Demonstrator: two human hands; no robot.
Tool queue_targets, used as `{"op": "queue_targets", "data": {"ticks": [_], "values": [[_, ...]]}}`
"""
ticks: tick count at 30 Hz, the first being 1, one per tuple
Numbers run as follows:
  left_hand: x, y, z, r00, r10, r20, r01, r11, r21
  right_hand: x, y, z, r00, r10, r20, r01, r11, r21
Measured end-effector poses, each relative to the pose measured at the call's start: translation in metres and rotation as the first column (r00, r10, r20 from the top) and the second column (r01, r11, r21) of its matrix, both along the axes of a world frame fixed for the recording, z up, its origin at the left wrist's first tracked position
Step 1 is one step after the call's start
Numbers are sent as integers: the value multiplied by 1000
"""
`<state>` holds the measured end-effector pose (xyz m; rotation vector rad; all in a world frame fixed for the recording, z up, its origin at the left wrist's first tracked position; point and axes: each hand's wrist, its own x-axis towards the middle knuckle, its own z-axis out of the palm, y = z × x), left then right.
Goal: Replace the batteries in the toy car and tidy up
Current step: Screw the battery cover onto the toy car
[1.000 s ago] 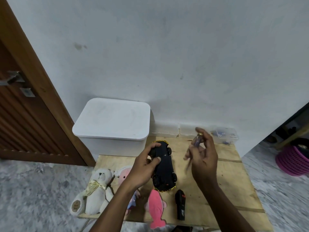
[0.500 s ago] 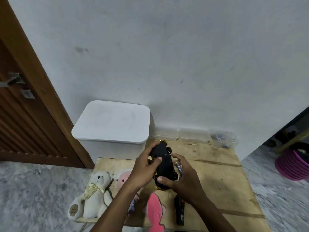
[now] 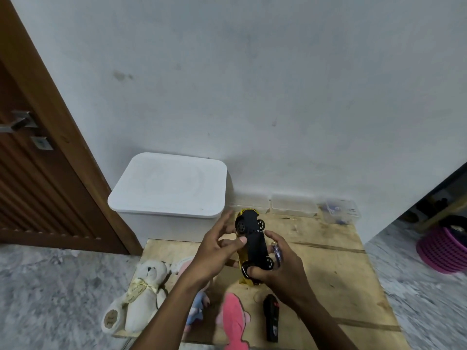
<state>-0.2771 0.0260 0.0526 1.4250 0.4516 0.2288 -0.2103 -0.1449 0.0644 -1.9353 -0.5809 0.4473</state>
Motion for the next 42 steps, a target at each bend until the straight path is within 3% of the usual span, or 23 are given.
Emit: {"op": "queue_targets", "data": {"ticks": [4,8,13,17,20,26,31,36,42], "values": [[1,2,-4,996,-83,-29,83,996,-22,7,-5,-7,986,28,-165,-20,999,47],[2,0,-4,983,-180,-49,174,979,-102,12,-7,-5,971,68,-228,-52,996,75],[7,1,-11,995,-95,-20,92,987,-129,15,-7,-1,974,37,-224,-19,997,81],[9,2,-12,1000,-5,-28,4,1000,-26,26,-9,-8,970,-156,-186,175,981,87],[12,0,-15,999,21,-34,-18,994,107,38,-13,-13,941,-229,-250,263,958,115],[24,-2,-27,994,89,-59,-69,956,287,50,-15,-18,932,-255,-259,291,950,111],[38,-5,-39,984,149,-100,-108,936,335,53,-16,-21,934,-271,-232,302,948,105],[57,-12,-53,945,215,-248,-118,927,357,61,-22,-25,949,-270,-165,282,958,51],[79,-24,-74,842,255,-475,-18,894,448,78,-34,-27,964,-249,-88,251,968,14]]}}
